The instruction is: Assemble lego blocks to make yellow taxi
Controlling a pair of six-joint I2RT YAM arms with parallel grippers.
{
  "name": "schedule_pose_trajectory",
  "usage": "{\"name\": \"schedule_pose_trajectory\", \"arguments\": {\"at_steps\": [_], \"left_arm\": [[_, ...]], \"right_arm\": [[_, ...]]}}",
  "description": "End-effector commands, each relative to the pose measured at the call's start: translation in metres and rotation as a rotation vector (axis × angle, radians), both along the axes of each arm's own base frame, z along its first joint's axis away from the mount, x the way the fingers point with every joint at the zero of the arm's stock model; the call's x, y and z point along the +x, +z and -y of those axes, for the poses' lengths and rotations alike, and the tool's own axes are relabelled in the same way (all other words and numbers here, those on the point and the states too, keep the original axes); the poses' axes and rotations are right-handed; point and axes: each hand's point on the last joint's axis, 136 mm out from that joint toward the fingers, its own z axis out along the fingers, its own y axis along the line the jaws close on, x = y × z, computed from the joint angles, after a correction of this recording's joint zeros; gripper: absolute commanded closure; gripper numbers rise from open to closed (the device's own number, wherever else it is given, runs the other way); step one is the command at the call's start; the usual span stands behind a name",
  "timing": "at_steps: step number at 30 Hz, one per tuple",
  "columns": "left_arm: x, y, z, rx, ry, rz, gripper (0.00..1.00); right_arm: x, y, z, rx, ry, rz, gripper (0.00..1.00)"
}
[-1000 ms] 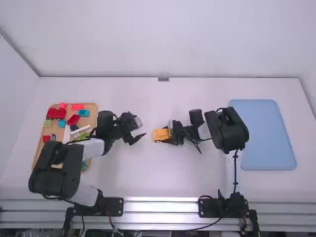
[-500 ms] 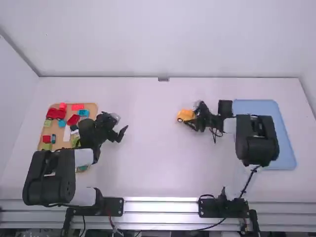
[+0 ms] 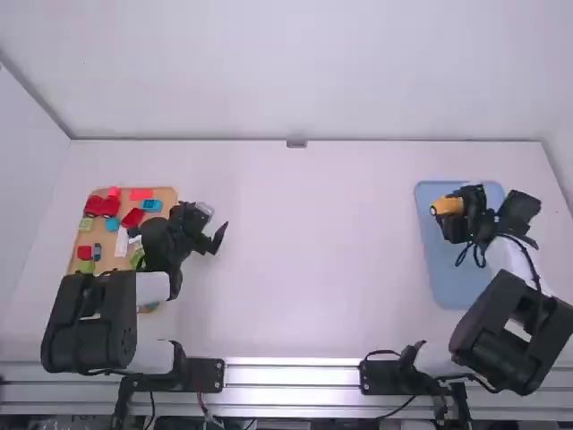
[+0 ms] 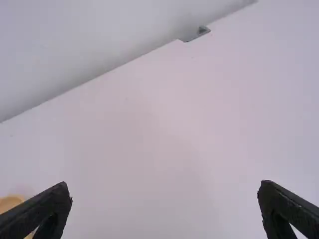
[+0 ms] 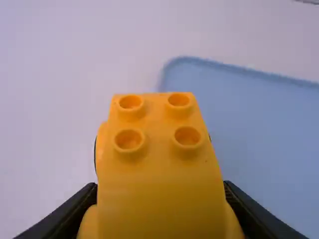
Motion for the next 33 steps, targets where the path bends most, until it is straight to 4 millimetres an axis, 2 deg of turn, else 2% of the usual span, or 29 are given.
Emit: {"name": "schedule_pose_trajectory", "arguments": {"at_steps": [1, 3, 5, 7, 9, 12, 16, 17, 19, 21, 24, 25, 26, 27, 33], "left_arm": [[-0.001, 0.003, -0.001, -0.003, 0.007, 0.008, 0.01], [-0.001, 0.003, -0.001, -0.004, 0.007, 0.008, 0.01], [-0.001, 0.003, -0.001, -0.007, 0.008, 0.007, 0.01], [-0.001, 0.004, -0.001, -0.026, 0.016, 0.004, 0.01], [-0.001, 0.004, -0.001, -0.026, 0.015, 0.004, 0.01], [-0.001, 0.004, -0.001, -0.025, 0.015, 0.008, 0.01], [0.000, 0.005, -0.001, -0.041, 0.022, 0.003, 0.01], [0.001, 0.008, -0.001, -0.089, 0.039, 0.001, 0.01], [0.002, 0.012, -0.001, -0.124, 0.052, 0.005, 0.01], [0.006, 0.024, 0.000, -0.196, 0.070, 0.033, 0.01], [0.008, 0.034, 0.007, -0.197, 0.050, 0.070, 0.01], [0.008, 0.039, 0.011, -0.195, 0.042, 0.083, 0.01], [0.009, 0.040, 0.012, -0.195, 0.038, 0.084, 0.01], [0.009, 0.043, 0.019, -0.196, 0.021, 0.076, 0.01], [0.014, 0.052, 0.039, -0.214, 0.041, -0.082, 0.01]], "right_arm": [[-0.002, -0.008, 0.023, 0.028, -0.091, 0.003, 0.48], [0.002, -0.018, 0.037, 0.071, -0.163, 0.006, 0.48], [0.006, -0.040, 0.048, 0.111, -0.222, -0.009, 0.48], [0.011, -0.062, 0.050, 0.133, -0.232, -0.029, 0.46], [0.013, -0.074, 0.048, 0.139, -0.225, -0.043, 0.42], [0.016, -0.084, 0.045, 0.139, -0.218, -0.055, 0.34], [0.012, -0.089, 0.060, 0.075, -0.327, -0.097, 0.09], [0.008, -0.088, 0.067, 0.048, -0.400, -0.123, 0.01], [0.005, -0.087, 0.069, 0.035, -0.433, -0.137, 0.02], [0.003, -0.075, 0.063, 0.006, -0.453, -0.152, 0.02], [0.004, -0.058, 0.055, -0.031, -0.443, -0.146, 0.01], [0.003, -0.042, 0.048, -0.060, -0.439, -0.138, 0.01], [0.003, -0.040, 0.047, -0.063, -0.438, -0.136, 0.01], [0.003, -0.024, 0.039, -0.084, -0.425, -0.120, 0.01], [0.006, 0.038, -0.014, -0.114, -0.309, -0.014, 0.01]]}}
